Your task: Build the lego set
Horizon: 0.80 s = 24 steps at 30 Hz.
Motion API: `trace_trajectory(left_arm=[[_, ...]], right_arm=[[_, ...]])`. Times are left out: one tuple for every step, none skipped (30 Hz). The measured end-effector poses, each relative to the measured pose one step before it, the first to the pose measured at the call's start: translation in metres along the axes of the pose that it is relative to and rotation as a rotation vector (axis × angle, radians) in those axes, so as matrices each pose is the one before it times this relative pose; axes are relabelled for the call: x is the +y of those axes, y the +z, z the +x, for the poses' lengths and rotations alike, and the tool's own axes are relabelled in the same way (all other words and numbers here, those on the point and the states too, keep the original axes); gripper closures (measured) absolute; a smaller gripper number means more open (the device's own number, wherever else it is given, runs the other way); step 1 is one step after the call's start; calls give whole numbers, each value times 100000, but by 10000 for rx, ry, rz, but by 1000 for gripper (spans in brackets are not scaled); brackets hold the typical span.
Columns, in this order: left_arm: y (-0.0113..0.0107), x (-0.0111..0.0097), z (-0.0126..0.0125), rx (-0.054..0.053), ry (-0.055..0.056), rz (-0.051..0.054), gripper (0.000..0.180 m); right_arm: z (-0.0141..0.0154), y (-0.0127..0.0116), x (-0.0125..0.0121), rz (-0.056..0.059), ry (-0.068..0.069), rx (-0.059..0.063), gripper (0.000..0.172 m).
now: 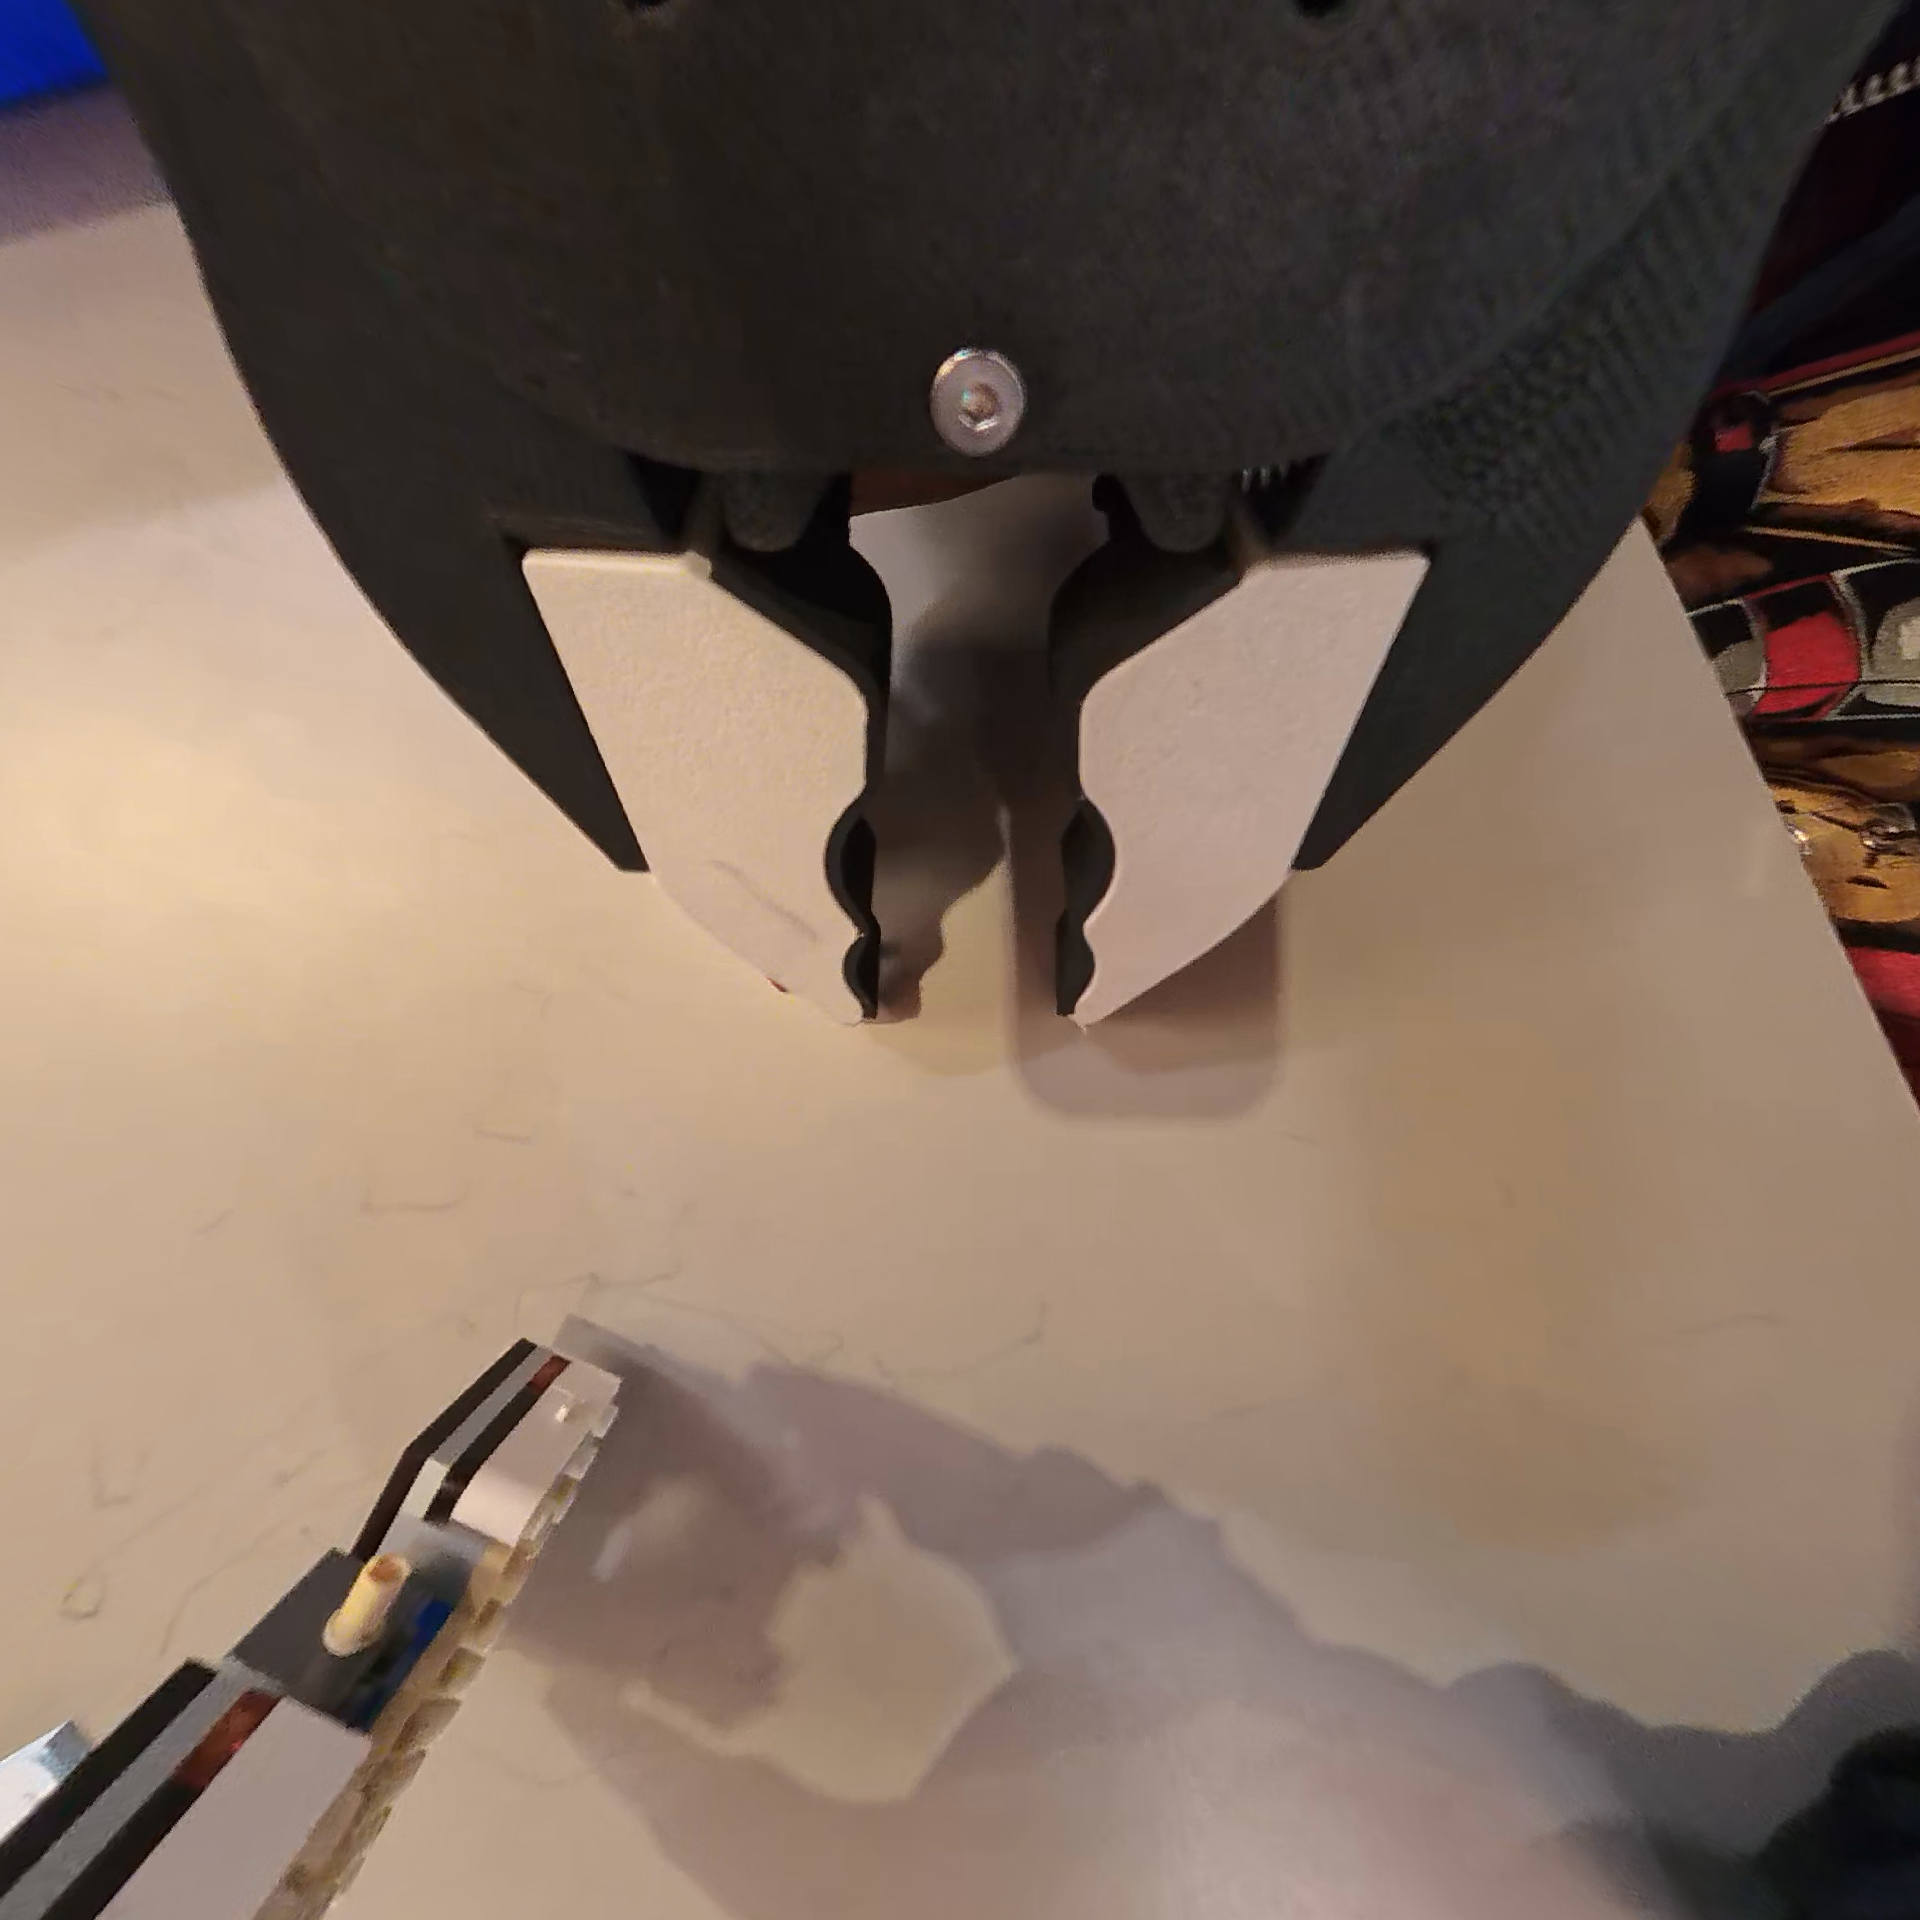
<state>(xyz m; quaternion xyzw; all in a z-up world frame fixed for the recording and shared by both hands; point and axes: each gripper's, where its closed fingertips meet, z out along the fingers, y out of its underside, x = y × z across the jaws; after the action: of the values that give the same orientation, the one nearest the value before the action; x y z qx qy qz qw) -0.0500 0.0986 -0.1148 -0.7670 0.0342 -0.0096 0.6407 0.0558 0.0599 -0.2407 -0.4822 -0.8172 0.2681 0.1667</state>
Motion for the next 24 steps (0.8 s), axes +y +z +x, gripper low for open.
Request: trace_trajectory(left_arm=[[-9,-1,-23,-5,-5,3,114],[-7,-5,-20,-7,-11,6,114],[-12,-8,-14,1,-6,1,114],[1,-1,-6,-4,0,1,114],[-1,-11,3,-2,6,1,114],[10,-1,24,5,2,-1,114],[12,-5,35,12,-1,2,114],[15,-9,58,15,2,5,114],[14,-6,57,11,10,2,114],[8,5,43,5,19,-7,114],[8,4,26,-1,17,-6,114],[3,-3,16,0,5,2,114],[-9,-14,-1,3,-6,5,114],[-8,-14,-3,2,-7,5,114],[-16,-28,7,-2,1,9,114],[-9,-26,5,0,7,6,114],[-8,-14,7,1,7,4,114],[-17,-26,11,2,4,7,114],[-7,-16,-4,3,-2,7,114],[-10,-13,-5,1,-4,4,114],[-10,-11,-12,-3,-3,3,114],[-12,5,-11,-2,-2,-2,114],[-3,-7,-10,0,0,-2,114],[-9,-1,-15,-3,2,2,114]], right_arm=[[182,-224,-224,158,57,114,139],[349,-312,-236,179,121,192,140],[451,-315,-150,135,167,235,140],[460,-271,12,40,193,226,140],[414,-156,193,-42,199,196,140],[349,-26,293,-93,214,168,139],[262,92,312,-104,217,108,139],[192,161,265,-91,198,63,139],[128,180,197,-75,161,23,139],[54,180,146,-82,120,-21,139],[73,150,97,-76,91,-25,139],[91,118,12,-52,45,-8,139],[14,75,-39,-34,-33,-59,139],[-54,48,-80,-8,-66,-102,142],[-4,32,-71,-20,-79,-72,146],[-4,22,-47,-53,-145,-74,148],[-29,26,7,-86,-213,-95,153],[-6,17,-1,-82,-242,-85,157],[-4,26,-19,-70,-247,-88,160],[11,22,-16,-72,-249,-88,163],[16,46,-19,-68,-274,-87,165],[30,37,-9,-69,-291,-91,166],[25,31,-20,-69,-305,-99,167],[22,10,10,-87,-312,-95,168]])
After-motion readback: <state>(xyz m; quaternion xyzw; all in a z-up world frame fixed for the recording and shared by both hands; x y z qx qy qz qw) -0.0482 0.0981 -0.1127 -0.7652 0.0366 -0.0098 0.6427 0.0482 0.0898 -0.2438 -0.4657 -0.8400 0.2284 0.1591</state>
